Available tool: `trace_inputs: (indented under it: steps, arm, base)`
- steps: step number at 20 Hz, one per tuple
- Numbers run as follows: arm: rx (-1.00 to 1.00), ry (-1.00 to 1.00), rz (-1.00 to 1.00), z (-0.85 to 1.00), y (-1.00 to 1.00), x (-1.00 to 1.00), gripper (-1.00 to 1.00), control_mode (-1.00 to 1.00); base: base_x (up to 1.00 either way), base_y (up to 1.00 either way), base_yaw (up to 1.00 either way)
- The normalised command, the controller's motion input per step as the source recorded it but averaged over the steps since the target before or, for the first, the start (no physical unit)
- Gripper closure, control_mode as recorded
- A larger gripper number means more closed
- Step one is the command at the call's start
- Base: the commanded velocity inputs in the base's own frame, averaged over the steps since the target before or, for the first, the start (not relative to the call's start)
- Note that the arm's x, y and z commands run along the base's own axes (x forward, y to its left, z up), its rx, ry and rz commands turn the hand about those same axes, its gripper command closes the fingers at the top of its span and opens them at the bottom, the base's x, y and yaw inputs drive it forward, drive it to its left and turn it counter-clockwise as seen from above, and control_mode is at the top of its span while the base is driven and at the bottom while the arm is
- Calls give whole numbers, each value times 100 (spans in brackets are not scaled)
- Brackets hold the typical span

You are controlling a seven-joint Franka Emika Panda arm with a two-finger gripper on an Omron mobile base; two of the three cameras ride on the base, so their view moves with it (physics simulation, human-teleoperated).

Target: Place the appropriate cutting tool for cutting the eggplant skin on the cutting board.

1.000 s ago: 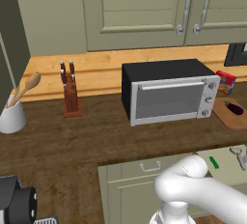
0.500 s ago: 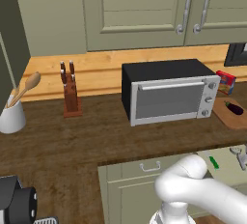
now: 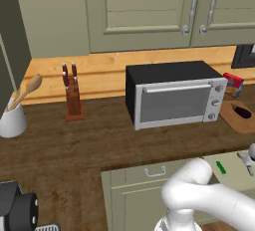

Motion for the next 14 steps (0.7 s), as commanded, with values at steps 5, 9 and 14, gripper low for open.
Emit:
trace_inputs:
  steps: [5, 9, 14]
  arm:
    - [0, 3, 0, -24, -1, 18, -100, -100]
    - [0, 12, 0, -41, -14, 0, -100, -100]
    - [0, 9, 0, -32, -2, 0, -100, -100]
  base:
    - [0, 0, 0]
    - [0, 0, 0]
    - [0, 0, 0]
